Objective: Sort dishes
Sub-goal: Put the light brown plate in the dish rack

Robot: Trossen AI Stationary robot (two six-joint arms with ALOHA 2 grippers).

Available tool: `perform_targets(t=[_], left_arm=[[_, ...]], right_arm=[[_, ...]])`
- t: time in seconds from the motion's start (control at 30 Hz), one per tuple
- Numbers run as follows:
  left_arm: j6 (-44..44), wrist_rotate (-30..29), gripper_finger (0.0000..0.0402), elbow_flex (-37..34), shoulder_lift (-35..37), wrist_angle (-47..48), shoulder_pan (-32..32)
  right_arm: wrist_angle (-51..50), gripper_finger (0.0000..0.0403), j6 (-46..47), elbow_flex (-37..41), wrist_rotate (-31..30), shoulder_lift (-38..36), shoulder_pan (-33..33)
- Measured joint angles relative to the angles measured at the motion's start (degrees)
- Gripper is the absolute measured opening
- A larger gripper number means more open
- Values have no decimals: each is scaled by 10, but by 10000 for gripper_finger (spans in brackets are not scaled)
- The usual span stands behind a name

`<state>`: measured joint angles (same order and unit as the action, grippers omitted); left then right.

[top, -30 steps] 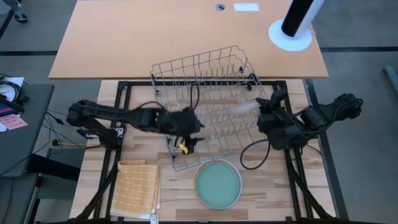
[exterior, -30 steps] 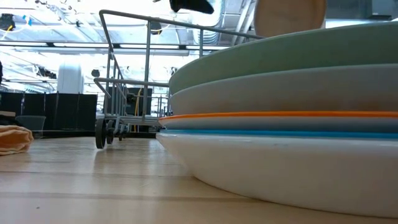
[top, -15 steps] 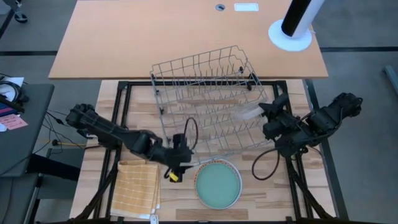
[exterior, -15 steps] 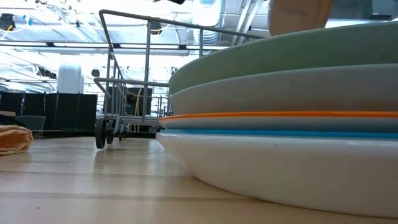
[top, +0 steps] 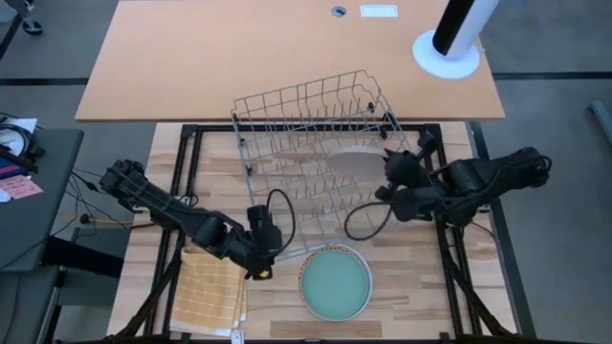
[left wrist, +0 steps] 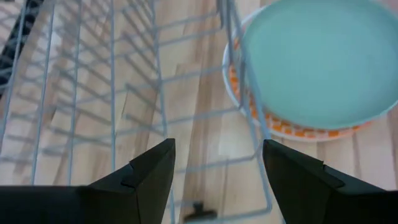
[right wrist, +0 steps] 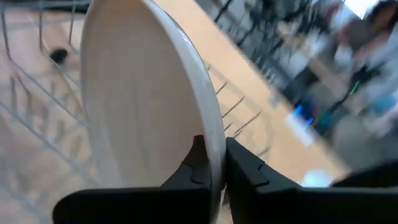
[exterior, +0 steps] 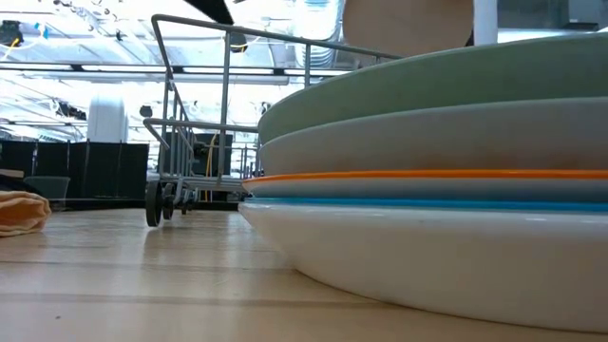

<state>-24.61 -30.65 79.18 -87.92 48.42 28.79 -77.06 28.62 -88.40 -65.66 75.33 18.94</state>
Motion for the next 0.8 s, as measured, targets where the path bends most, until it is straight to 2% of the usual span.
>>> perform_targets(t=[0.17,0.3,0.47,0.63,0.8], left_arm=[[-24,-31,237,0,0,36,18],[-27,-63,237,0,0,41,25],[-28,-69,237,0,0,49,26],[-29,-69,237,0,-1,110,27],[-85,-83,237,0,-1,181,28]], right_arm=[[-134,19,268,-23,63,15,-16],[-128,19,313,-19,88,14,-12],[-129,19,311,-21,90,12,-34],[-129,19,237,-21,104,8,-69],[-130,19,147,-21,147,7,-129]])
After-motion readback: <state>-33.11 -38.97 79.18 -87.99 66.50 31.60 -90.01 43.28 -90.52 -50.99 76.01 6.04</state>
